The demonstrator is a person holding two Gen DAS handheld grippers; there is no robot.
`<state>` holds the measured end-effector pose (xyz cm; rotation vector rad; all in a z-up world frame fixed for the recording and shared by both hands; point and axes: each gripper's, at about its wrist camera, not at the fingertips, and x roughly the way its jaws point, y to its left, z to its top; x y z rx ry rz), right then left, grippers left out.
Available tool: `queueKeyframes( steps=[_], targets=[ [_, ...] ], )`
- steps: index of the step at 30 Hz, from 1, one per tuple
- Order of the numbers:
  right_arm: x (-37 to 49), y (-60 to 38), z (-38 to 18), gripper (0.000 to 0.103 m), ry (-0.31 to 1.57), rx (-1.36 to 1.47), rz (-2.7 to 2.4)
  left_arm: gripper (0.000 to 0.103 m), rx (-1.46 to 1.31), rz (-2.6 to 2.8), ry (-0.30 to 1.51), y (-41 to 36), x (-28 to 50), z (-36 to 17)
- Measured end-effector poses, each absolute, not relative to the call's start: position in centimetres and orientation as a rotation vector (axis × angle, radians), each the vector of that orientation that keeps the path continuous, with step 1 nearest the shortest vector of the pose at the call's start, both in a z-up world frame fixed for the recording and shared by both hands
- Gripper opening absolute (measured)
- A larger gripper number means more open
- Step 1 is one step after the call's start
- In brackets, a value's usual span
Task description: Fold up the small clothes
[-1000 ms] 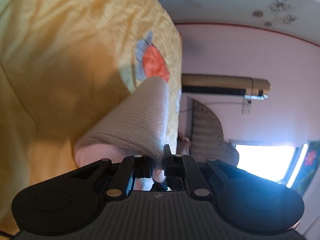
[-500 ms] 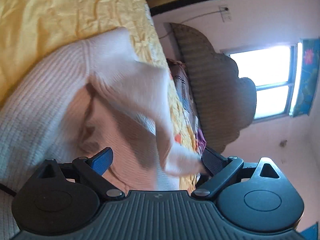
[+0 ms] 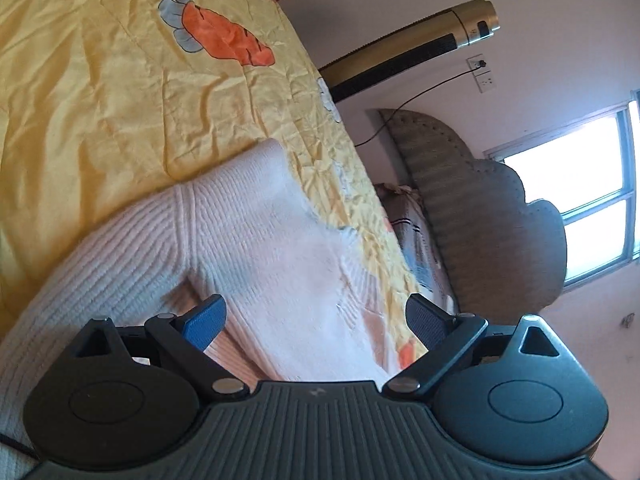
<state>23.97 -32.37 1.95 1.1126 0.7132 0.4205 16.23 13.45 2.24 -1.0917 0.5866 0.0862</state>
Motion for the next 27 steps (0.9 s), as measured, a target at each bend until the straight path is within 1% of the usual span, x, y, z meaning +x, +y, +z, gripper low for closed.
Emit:
queueKeyframes(
  steps=[3,4,6,8,9,10,11,13,15,17,20,23,25,27],
  targets=[
    [23.3,-33.4,1.3,0.013,0.710,1.143,0.408,0.096,-1.053,0.147,0.647,13.6,17.5,0.9],
    [23.1,-33.7,0.6,0.013,0.728,1.152,0.390,0.093,-1.042,0.157,0.660,13.5,17.8,0.5],
    [22.9,-34.0,-0.9,0.013,0.775,1.147,0.349,0.083,-0.979,0.179,0.668,13.1,18.2,0.4],
    [22.6,-33.9,-1.7,0.013,0.798,1.144,0.331,0.059,-0.924,0.211,0.687,12.7,18.4,0.4],
    [22.3,-33.9,-1.6,0.013,0.791,1.147,0.332,0.054,-0.913,0.221,0.690,12.7,18.3,0.2],
    [21.8,-33.9,-1.2,0.013,0.771,1.147,0.344,0.046,-0.907,0.229,0.691,12.9,18.2,0.0],
    [21.5,-33.8,-0.6,0.013,0.747,1.145,0.358,0.042,-0.905,0.230,0.693,13.0,18.1,-0.1],
    [21.1,-33.8,0.4,0.013,0.699,1.112,0.373,0.039,-0.905,0.234,0.698,13.2,18.0,-0.1],
    [21.5,-34.0,-0.5,0.013,0.752,1.077,0.325,0.034,-0.889,0.235,0.707,13.3,18.0,-0.1],
    [21.3,-34.1,-1.3,0.013,0.781,1.082,0.308,0.024,-0.882,0.236,0.712,13.5,17.8,-0.3],
    [20.4,-33.9,-0.8,0.013,0.736,1.050,0.330,0.022,-0.877,0.231,0.709,13.6,17.8,-0.4],
    [20.7,-34.6,-2.4,0.013,0.785,1.096,0.283,0.020,-0.862,0.230,0.710,13.6,17.7,-0.4],
    [20.0,-34.4,-1.9,0.013,0.757,1.073,0.302,0.019,-0.859,0.223,0.709,13.6,17.5,-0.3],
    [20.0,-34.5,-1.9,0.013,0.767,1.049,0.283,0.019,-0.848,0.211,0.718,13.6,17.4,0.0]
  ],
)
